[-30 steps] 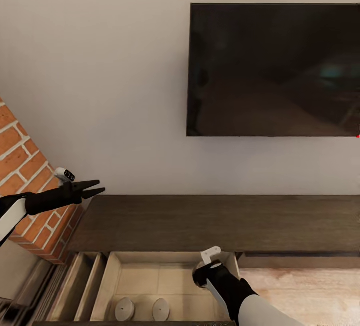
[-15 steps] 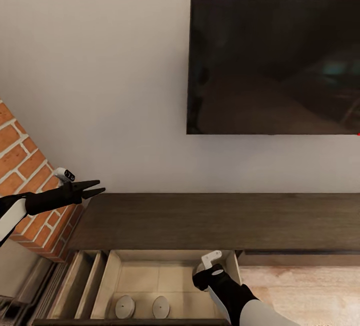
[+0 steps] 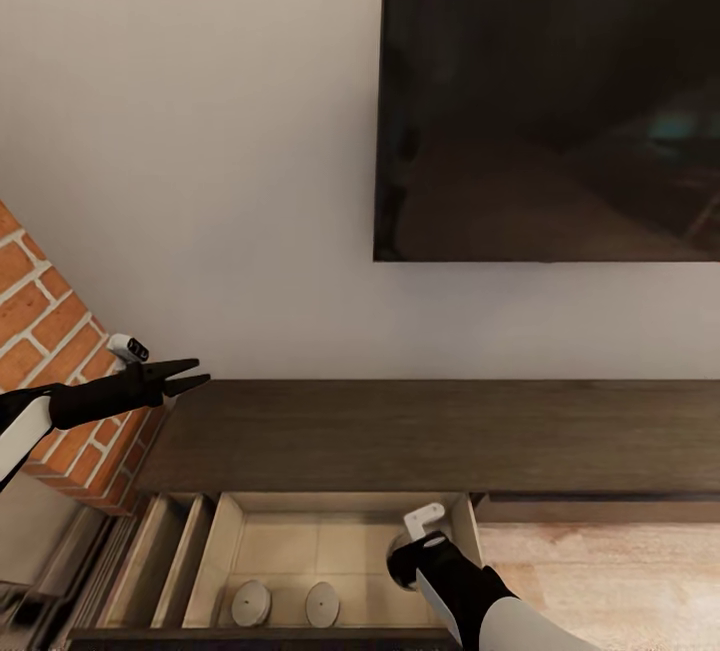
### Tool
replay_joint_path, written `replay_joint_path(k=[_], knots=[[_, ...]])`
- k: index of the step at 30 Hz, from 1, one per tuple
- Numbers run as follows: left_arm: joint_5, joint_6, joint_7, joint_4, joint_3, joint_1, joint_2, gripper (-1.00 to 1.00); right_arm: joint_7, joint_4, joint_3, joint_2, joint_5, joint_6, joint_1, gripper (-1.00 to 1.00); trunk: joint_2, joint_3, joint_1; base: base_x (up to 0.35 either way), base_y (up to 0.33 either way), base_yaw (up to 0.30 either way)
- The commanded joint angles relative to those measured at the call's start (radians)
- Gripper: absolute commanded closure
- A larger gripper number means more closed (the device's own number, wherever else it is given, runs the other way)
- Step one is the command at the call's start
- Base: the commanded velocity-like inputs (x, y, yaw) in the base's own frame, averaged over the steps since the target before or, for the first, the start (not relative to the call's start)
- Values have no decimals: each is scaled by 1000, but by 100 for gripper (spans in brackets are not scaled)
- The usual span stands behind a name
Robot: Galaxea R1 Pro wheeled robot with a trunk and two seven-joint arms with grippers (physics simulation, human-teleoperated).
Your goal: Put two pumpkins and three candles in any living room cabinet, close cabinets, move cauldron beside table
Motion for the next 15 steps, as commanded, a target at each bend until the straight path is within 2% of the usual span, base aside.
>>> replay_joint_path(k=[1,2,3,4,7,15], knots=[[0,0,0,0,3,0,0,-100,0,-3,1,0,1,17,-1,100,0,-2,0,0,0,0],[0,0,0,0,5,0,0,-100,0,-5,2,0,-1,34,-2,100,0,-3,0,0,0,0],[1,0,0,-1,7,0,0,-100,-1,-7,2,0,-57,52,-4,100,0,-5,0,0,0,0],[2,0,0,-1,7,0,0,-100,-1,-7,3,0,-80,55,-9,100,0,-6,0,0,0,0],[2,0,1,-1,7,0,-2,-100,-1,-8,3,0,-94,57,-15,100,0,-11,0,0,0,0],[2,-1,1,-3,7,0,-3,-100,-2,-13,4,0,-95,57,-30,100,-56,-49,31,0,0,0]])
